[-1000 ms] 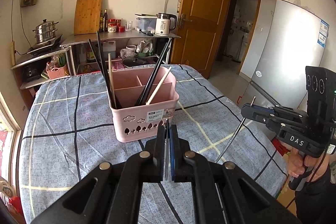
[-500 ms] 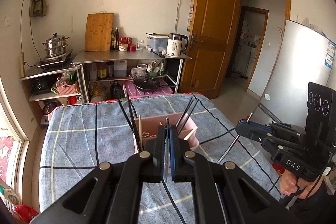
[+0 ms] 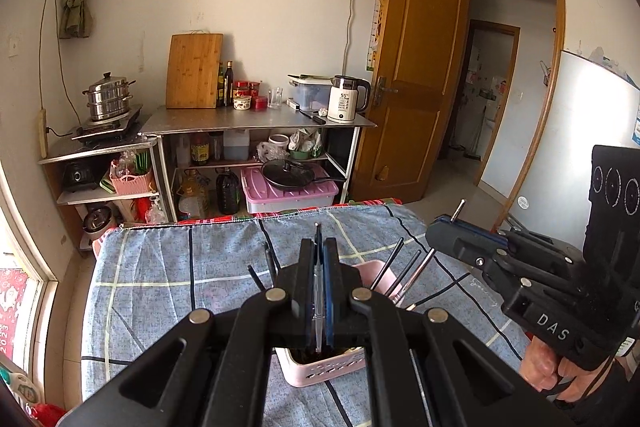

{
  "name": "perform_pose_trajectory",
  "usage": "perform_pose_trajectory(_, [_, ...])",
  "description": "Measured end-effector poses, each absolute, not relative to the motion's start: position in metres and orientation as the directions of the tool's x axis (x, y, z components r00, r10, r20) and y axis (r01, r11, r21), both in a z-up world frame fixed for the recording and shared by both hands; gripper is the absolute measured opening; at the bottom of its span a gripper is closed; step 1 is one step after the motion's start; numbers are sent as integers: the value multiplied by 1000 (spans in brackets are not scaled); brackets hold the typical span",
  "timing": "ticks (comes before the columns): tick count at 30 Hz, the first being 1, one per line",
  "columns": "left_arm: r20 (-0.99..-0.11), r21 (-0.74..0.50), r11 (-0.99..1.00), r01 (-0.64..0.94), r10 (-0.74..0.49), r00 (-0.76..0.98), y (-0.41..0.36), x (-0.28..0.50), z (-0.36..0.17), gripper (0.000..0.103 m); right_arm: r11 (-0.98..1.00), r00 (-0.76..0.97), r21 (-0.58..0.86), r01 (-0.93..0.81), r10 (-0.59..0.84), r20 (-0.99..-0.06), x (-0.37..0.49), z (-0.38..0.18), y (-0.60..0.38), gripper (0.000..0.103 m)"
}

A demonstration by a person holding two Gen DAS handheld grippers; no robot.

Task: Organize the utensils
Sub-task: 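Lower both metal chopsticks into the basket and open both grippers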

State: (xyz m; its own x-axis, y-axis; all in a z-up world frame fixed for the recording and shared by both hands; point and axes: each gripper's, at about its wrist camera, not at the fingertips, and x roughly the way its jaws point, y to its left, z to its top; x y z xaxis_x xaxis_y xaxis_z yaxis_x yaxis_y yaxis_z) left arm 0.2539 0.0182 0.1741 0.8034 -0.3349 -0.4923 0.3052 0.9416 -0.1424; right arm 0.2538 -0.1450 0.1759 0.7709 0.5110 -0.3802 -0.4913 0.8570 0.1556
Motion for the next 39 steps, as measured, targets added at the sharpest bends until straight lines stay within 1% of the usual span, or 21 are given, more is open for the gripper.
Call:
perform_pose_trajectory(15, [-553,-177,934,312,-356,753,18,267,128,5,869,740,139,-475,479,-471,272,129,-130,4])
perform_pose_trajectory(28, [-605,-182,939,293,-342,719,17,268,101,5,866,690,142,-480,472,-548,276,108,-129,4])
perform_pose_trajectory(29, [-603,-184,938,293,-343,721,18,267,101,5,865,692,138,-482,472,-546,274,108,-129,6])
perform_pose_trajectory(30, [-600,-184,939,291,-341,723,18,266,102,5,864,694,135,-485,474,-542,273,109,-129,9])
perform_pose_trajectory(32, [-593,-183,940,288,-339,730,20,264,105,6,862,696,137,-488,479,-536,269,112,-130,12])
perform_pose_trajectory(35, [-578,-178,942,284,-333,745,21,257,112,12,862,703,137,-488,481,-524,262,117,-134,12])
perform_pose_trajectory(37, [-563,-171,944,282,-329,758,23,250,118,17,862,709,137,-488,483,-514,257,122,-137,12])
perform_pose_trajectory(39, [-550,-162,947,278,-320,772,25,241,123,19,861,716,136,-491,488,-499,249,128,-142,12])
